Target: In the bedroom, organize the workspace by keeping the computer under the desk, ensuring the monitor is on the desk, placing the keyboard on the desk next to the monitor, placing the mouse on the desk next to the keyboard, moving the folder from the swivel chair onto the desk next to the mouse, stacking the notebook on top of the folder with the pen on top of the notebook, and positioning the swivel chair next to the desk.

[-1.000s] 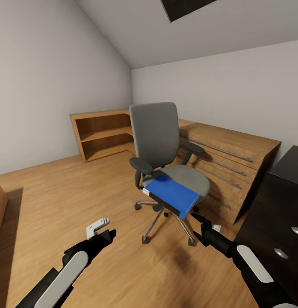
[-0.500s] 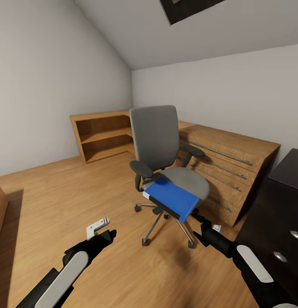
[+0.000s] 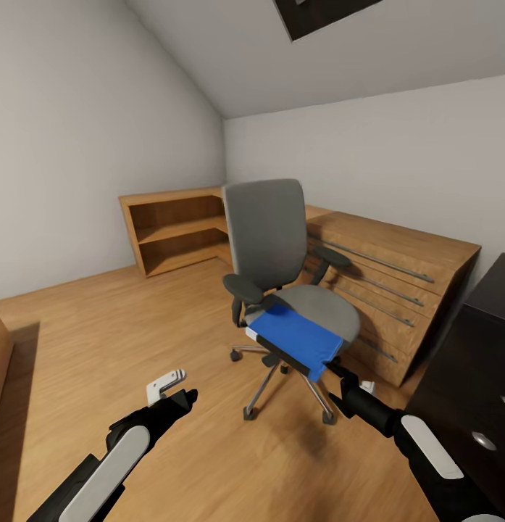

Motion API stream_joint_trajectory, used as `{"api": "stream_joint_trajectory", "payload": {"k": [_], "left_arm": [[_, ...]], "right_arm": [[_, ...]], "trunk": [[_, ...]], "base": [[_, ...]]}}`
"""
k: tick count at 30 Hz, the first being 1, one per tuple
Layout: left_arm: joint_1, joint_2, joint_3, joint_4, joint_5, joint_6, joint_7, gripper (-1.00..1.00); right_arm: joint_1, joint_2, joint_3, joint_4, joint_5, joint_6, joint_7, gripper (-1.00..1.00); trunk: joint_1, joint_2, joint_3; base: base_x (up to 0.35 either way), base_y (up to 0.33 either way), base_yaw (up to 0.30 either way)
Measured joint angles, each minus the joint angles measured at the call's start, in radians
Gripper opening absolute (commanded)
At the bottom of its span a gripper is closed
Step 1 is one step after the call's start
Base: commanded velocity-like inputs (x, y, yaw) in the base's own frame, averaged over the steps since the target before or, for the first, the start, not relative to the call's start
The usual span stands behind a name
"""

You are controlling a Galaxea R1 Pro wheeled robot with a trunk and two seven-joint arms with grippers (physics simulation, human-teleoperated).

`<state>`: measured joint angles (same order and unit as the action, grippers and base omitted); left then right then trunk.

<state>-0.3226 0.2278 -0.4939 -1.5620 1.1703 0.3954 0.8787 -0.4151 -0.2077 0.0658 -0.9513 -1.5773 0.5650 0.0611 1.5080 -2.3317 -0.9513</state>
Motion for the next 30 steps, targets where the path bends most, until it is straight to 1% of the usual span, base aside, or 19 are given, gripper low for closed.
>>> {"api": "stream_joint_trajectory", "payload": {"k": [13,30], "left_arm": [[0.0,0.0,0.0,0.0,0.001,0.0,0.005,1.0],[0.0,0.0,0.0,0.008,0.0,0.0,0.007,1.0]], "right_arm": [[0.0,0.0,0.0,0.0,0.0,0.0,0.0,1.0],[0.0,0.0,0.001,0.0,0.0,0.0,0.0,1.0]], "trunk": [[0.0,0.0,0.0],[0.0,0.0,0.0]], "base": [[0.078,0.059,0.0],[0.008,0.004,0.0]]}}
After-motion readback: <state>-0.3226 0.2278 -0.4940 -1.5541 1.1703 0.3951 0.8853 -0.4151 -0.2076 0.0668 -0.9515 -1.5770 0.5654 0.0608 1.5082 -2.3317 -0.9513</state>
